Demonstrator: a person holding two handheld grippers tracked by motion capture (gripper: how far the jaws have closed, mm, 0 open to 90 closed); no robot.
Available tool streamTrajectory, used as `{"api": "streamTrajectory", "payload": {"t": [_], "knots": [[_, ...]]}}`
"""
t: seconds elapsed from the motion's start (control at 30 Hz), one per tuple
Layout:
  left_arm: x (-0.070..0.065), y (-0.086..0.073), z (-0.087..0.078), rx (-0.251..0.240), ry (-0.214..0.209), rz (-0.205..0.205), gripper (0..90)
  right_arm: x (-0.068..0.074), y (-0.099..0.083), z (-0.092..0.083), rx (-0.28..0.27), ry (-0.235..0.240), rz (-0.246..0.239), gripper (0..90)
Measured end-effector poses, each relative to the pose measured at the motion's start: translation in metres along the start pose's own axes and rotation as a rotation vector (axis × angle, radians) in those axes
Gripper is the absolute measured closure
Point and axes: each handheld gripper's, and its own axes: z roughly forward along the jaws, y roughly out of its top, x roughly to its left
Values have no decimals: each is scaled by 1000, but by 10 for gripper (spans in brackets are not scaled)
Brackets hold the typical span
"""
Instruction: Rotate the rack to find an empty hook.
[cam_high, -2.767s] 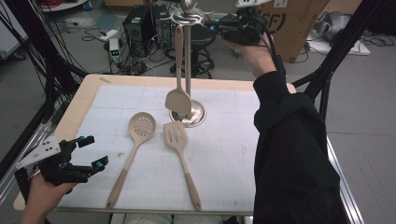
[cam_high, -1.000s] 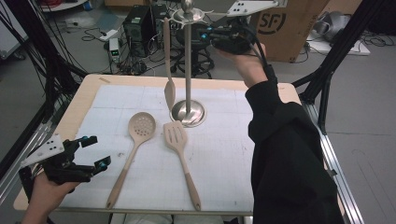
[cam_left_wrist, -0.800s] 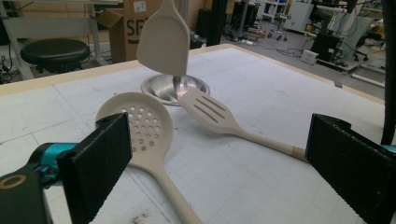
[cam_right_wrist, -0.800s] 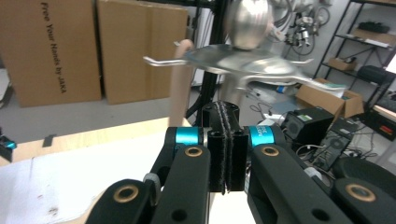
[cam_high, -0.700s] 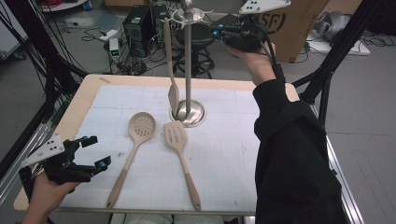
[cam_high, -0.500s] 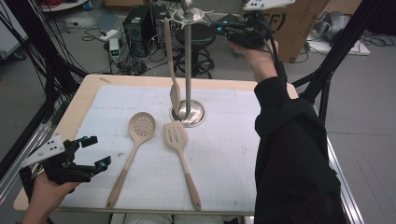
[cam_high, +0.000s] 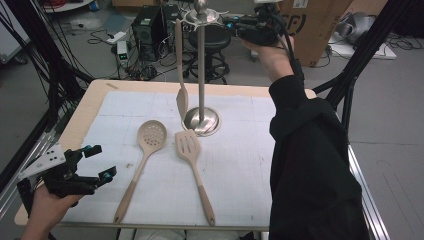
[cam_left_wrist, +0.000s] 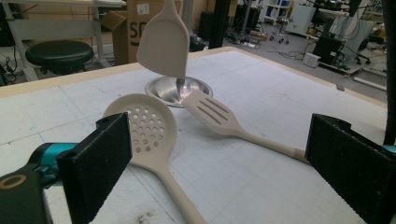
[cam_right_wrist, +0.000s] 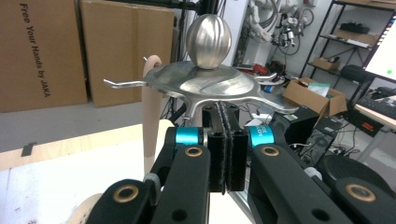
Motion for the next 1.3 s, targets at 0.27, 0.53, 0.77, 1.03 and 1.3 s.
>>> {"api": "streamTrajectory", "payload": {"t": [0.27,0.53,0.77,1.03,1.3], "knots": [[0,0,1,2,-3,1,78,4,2,0,-3,8,-4,900],[-1,0,2,7,-5,5,78,10,4,-2,1,28,-13,900],[-1,0,3,7,-8,4,78,18,7,3,-3,46,-26,900],[-1,-1,3,8,-9,5,78,26,7,6,-9,63,-27,900],[-2,-1,4,10,-12,5,78,30,7,8,-10,73,-27,900]]}}
